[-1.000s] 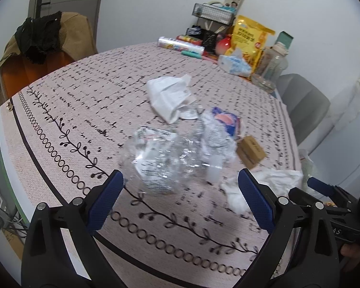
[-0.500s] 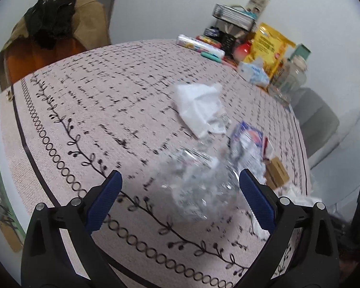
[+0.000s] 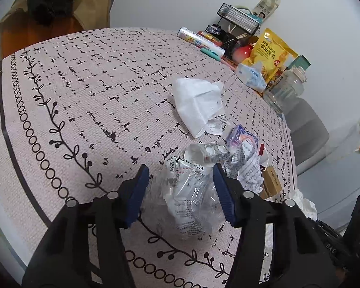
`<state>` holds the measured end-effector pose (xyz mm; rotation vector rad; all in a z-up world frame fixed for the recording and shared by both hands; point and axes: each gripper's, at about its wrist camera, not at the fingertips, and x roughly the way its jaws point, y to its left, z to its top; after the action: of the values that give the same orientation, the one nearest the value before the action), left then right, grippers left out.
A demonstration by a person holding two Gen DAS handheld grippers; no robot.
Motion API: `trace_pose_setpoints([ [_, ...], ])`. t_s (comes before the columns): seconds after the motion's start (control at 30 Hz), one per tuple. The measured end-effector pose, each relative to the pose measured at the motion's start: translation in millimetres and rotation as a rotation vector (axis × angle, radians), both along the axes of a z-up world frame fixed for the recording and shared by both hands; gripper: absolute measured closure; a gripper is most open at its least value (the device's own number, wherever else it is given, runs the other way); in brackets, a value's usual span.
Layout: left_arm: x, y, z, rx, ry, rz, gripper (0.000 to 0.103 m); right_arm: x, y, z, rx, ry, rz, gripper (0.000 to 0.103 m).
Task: Collect trash
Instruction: 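Close the left tool on the clear plastic wrapper while the right tool holds the tissue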
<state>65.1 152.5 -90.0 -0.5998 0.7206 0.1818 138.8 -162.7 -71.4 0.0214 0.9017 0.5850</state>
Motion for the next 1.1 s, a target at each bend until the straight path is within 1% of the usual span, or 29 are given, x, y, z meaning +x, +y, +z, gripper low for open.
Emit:
trace_pose_setpoints([
  [0.03, -1.4, 0.4, 0.5, 0.006, 0.009, 0.005, 0.090, 0.5, 0.8, -0.3, 0.001, 0.000, 0.000, 0.085],
  [0.07, -2.5, 1.1, 0.8, -0.001, 0.017, 0.001, 0.093, -0.2, 0.1, 0.4, 0.002, -0.001, 0.000, 0.085],
  [0.1, -3.7, 1.3, 1.6, -0.006, 0.016, 0.003, 0.093, -1.1, -0.4, 0.7, 0.003, -0.003, 0.000, 0.085],
  [0.17, -7.9, -0.1, 5.6, 0.015, 0.016, 0.007, 0.093, -2.6, -1.1, 2.3, 0.008, -0.008, 0.001, 0.085],
  [0.3, -17.8, -2.3, 14.2, 0.025, -0.001, 0.008, 0.093, -6.5, -2.5, 4.6, 0.020, -0.018, 0.003, 0.085],
  [0.47, -29.6, -7.0, 31.1, 0.041, -0.034, 0.018, 0.093, -12.7, -4.3, 10.7, 0.033, -0.037, 0.008, 0.085],
  [0.57, -33.7, -12.0, 44.2, 0.072, -0.059, 0.020, 0.093, -14.0, -7.8, 14.4, 0.045, -0.046, 0.007, 0.085],
  [0.97, -28.5, -21.9, 75.3, 0.125, -0.100, 0.011, 0.093, -16.4, -7.5, 32.9, 0.062, -0.099, 0.023, 0.085],
  [1.1, -23.9, -22.5, 85.1, 0.121, -0.114, 0.008, 0.093, -13.8, -10.8, 38.9, 0.070, -0.114, 0.014, 0.084],
])
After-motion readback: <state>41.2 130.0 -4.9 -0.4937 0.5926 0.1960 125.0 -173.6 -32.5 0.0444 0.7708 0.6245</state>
